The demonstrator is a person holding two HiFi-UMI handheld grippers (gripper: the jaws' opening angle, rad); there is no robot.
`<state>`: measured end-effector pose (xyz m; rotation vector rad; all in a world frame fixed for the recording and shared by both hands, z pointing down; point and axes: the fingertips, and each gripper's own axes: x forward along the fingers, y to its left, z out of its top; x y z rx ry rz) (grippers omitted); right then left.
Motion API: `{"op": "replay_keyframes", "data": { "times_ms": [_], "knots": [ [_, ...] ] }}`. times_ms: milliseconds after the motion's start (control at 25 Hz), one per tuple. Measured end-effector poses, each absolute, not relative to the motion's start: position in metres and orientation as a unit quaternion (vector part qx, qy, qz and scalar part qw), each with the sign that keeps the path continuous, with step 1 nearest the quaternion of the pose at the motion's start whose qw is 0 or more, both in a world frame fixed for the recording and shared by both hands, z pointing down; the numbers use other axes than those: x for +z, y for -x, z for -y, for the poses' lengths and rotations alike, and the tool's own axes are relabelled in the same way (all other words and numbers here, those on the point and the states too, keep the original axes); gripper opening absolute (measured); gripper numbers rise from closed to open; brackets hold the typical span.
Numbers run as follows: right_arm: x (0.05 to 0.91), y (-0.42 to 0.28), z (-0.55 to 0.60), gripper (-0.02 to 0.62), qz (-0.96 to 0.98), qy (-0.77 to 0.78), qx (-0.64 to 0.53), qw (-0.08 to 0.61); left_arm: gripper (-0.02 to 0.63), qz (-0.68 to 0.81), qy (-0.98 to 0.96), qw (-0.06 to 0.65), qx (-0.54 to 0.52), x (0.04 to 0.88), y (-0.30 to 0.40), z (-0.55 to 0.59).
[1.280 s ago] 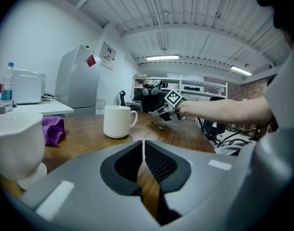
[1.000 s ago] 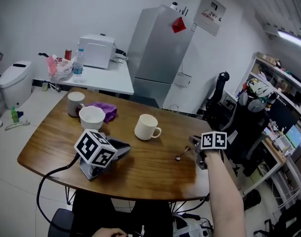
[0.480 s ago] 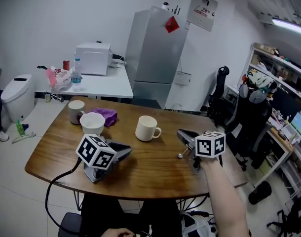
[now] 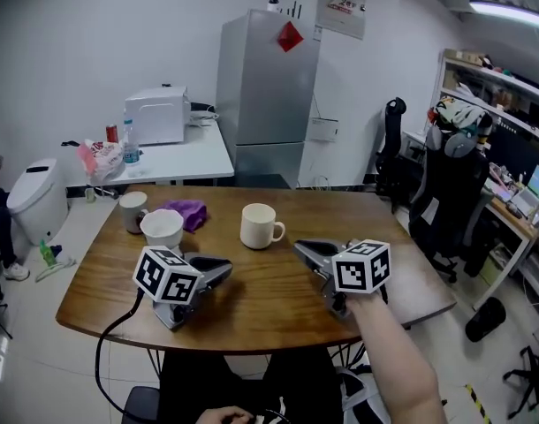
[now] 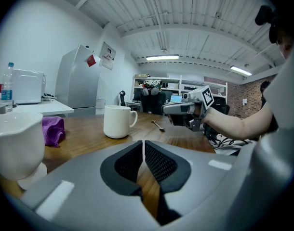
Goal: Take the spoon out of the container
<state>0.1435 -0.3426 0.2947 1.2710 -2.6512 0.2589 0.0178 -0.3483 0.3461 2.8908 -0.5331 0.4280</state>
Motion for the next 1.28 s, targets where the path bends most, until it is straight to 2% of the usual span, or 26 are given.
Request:
{"op": "replay_keyframes", "data": {
  "times_ms": [1280],
  "knots": [
    [0.318, -0.127, 0.33, 0.002, 0.917, -0.387, 0.067, 0.076, 0.023, 0.181, -0.969, 0.085, 0.143, 0.342, -0.016, 0.346]
  ]
}}
